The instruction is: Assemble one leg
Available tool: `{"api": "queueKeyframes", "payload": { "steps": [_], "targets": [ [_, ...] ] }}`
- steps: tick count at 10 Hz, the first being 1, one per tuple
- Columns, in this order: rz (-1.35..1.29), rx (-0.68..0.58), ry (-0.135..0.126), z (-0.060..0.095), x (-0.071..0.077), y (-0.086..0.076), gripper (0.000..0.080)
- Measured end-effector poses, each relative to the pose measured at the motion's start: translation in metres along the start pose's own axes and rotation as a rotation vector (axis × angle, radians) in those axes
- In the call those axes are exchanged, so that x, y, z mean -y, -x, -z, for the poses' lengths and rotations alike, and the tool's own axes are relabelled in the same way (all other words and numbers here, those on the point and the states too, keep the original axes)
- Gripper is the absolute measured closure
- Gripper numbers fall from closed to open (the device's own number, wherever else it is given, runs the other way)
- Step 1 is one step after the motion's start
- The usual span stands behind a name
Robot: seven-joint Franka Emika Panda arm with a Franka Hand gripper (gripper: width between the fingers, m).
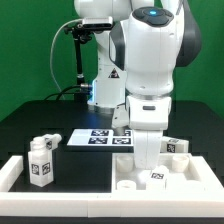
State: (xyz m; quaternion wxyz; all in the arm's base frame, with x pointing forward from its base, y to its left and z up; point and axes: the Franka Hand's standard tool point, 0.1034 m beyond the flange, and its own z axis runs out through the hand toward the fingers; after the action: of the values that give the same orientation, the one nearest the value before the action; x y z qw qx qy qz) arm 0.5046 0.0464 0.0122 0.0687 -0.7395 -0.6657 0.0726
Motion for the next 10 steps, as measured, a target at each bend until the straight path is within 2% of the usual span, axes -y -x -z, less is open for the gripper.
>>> {"api": "queueKeyframes", "payload": {
  "steps": [2,3,4,6,7,8,10],
  "targets": [
    [-0.01,-0.001,0.001,0.001,0.0,0.0,0.0303],
    [-0.044,-0.001,0.011,0.01,0.002,0.003,0.0303],
    [-0.07,0.001,0.032,0.024,0.002,0.005,0.0182],
    [-0.177,0.001,0.071,0.053,0.0,0.004,0.0152],
    [-0.262,0.007,0.067,0.062,-0.001,0.003,0.0152],
    [-0.276,0.012,0.055,0.063,-0.004,0.002,0.0152],
    [-0.393,0.006,0.055,0.062,-0.004,0.002,0.0151]
  ]
}}
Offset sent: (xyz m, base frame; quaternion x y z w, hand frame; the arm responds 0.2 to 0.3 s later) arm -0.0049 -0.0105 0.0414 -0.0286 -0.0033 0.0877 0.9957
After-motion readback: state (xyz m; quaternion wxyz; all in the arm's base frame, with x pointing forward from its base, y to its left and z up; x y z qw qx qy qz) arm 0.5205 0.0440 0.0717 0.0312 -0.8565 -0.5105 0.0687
